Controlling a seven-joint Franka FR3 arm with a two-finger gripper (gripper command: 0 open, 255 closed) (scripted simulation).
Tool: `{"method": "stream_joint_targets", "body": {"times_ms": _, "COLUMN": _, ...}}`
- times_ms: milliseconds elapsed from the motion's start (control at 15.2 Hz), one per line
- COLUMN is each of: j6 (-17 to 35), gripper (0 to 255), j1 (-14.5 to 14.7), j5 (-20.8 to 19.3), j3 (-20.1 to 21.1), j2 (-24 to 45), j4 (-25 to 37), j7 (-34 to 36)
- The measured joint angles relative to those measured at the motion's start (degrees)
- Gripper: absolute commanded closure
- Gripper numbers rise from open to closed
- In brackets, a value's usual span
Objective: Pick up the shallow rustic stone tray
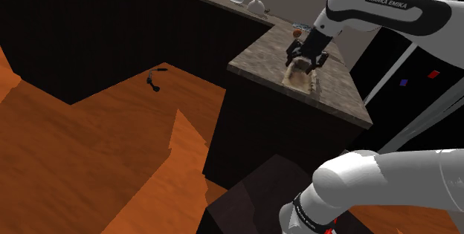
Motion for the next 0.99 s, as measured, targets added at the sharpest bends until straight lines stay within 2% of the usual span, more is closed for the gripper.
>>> {"method": "stream_joint_targets", "body": {"times_ms": 594, "j6": 1.05, "gripper": 0, "j1": -7.43, "j5": -2.09, "j3": -6.2, "j2": 6.04, "j4": 6.03, "j7": 6.33}}
{"method": "stream_joint_targets", "body": {"times_ms": 990, "j6": 5.17, "gripper": 0, "j1": -8.4, "j5": -2.61, "j3": -7.18, "j2": 5.95, "j4": 1.91, "j7": 6.71}}
